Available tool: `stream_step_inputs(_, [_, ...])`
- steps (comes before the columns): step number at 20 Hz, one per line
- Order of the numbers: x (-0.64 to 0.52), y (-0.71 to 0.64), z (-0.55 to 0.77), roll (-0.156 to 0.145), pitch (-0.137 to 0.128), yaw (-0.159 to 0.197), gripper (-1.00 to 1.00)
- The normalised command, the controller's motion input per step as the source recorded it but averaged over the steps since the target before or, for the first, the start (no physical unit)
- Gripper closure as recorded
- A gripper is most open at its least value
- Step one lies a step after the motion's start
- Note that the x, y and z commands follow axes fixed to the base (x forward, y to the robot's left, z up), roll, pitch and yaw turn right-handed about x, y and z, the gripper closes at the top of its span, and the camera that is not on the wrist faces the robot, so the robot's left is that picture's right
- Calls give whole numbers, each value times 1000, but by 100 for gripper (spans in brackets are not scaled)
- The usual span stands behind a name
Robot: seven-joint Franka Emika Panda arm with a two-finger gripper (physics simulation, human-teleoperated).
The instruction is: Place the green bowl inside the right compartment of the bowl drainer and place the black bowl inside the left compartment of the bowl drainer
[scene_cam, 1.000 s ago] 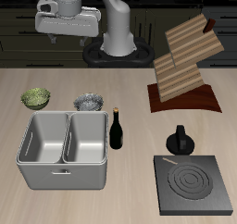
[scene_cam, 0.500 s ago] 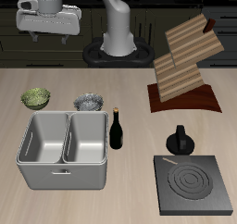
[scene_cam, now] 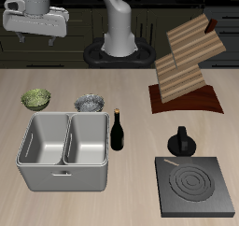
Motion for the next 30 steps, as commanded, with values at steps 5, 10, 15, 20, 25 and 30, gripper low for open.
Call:
stream_step_inputs(5, [71,2,-132,-14,-20,-10,-100])
stream_step_inputs(10, [110,73,-252,-10,23,-3,-100])
stream_step_inputs(15, [86,78,-388,1,38,-10,-100])
stream_step_inputs(20, [2,34,-389,-9,17,-24,-100])
stream_step_inputs(25, [-43,43,-432,-3,30,-35,-100])
stream_step_inputs(30, [-3,25,-258,-3,7,-6,-100])
